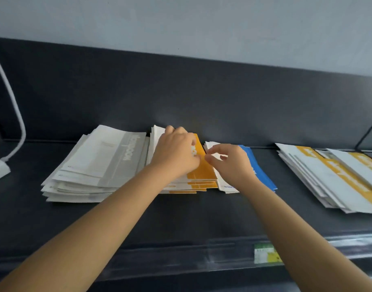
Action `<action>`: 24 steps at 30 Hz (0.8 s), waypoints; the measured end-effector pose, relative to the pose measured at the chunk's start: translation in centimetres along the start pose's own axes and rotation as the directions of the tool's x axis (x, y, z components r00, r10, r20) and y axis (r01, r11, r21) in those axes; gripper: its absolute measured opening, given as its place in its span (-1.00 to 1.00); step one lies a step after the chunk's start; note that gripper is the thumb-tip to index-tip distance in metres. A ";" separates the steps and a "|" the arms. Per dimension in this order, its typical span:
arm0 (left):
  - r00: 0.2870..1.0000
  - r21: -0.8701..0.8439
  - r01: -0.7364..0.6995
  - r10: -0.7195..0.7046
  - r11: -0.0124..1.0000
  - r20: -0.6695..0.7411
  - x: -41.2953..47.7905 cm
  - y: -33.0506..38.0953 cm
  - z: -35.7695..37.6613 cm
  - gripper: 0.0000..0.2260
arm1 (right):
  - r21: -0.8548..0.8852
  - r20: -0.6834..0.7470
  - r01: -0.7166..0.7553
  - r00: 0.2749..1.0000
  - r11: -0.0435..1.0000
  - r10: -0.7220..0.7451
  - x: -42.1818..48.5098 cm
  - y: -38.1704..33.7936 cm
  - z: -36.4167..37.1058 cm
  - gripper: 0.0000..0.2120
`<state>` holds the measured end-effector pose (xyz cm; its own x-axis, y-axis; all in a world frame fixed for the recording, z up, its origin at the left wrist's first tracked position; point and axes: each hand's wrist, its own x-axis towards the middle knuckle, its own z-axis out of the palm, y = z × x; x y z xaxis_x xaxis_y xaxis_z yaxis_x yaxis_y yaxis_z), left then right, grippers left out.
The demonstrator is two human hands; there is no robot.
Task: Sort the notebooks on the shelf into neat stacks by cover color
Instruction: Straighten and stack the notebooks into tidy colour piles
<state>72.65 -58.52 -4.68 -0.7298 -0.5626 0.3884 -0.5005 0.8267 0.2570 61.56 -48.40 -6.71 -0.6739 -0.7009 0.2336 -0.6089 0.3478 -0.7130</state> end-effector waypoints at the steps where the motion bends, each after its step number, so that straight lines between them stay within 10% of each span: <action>1: 1.000 -0.027 -0.024 0.024 0.999 0.008 0.1 1.1 0.4 -0.63 | -0.013 -0.004 0.010 1.000 1.000 -0.010 -0.2 0.6 -0.9 -0.82; 10: 0.976 -0.096 -0.089 0.106 0.991 0.189 2.3 13.5 6.5 -0.53 | -0.243 -0.069 0.022 0.997 0.970 -0.040 -0.2 10.8 -12.0 -0.85; 24: 0.953 -0.133 0.010 0.031 0.991 0.301 6.5 32.7 15.3 -0.50 | -0.526 -0.085 -0.361 0.923 0.770 0.375 1.9 29.4 -30.4 -0.35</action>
<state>44.35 -35.25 -7.30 -0.8514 -0.5125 0.1113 -0.4413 0.8148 0.3760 29.60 -20.58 -7.10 -0.8860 -0.4636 0.0043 -0.4453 0.8484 -0.2861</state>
